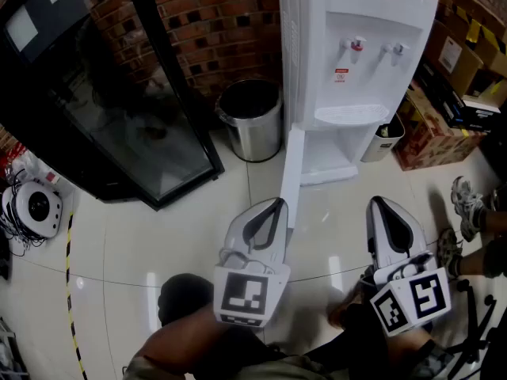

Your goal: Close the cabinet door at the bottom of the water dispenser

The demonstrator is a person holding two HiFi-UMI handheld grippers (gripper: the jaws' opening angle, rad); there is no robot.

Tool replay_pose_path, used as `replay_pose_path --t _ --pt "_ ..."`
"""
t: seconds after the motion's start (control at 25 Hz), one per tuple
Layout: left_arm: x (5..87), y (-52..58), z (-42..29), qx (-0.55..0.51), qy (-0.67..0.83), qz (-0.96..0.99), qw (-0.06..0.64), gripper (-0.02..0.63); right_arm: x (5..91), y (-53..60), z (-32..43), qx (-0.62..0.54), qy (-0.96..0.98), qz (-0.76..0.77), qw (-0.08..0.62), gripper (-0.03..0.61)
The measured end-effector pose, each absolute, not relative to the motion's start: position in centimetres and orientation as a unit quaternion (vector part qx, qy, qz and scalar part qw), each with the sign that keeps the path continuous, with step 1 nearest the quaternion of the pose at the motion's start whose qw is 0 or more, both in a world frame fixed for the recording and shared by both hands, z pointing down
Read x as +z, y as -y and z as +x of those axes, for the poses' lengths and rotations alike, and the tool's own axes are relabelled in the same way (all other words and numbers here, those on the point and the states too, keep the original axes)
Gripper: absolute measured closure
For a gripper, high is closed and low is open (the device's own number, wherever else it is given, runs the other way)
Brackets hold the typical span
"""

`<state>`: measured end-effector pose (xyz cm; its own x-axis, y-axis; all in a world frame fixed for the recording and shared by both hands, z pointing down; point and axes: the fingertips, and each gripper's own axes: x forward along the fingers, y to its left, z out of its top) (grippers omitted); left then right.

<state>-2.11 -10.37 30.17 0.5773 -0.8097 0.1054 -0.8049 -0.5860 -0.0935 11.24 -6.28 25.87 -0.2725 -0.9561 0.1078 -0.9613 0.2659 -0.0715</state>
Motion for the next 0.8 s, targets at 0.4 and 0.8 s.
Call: replay_pose_path --t 0.4,0.8 --pt "29.6 12.5 -1.9 -0.051 -0.468 -0.882 0.002 0.614 25.2 9.1 11.6 0.038 0.804 0.592 0.044 0.578" --pt "30.3 14.2 -2.5 -0.089 -0.507 -0.857 0.025 0.614 28.8 12.6 7.9 0.014 0.854 0.513 0.084 0.523"
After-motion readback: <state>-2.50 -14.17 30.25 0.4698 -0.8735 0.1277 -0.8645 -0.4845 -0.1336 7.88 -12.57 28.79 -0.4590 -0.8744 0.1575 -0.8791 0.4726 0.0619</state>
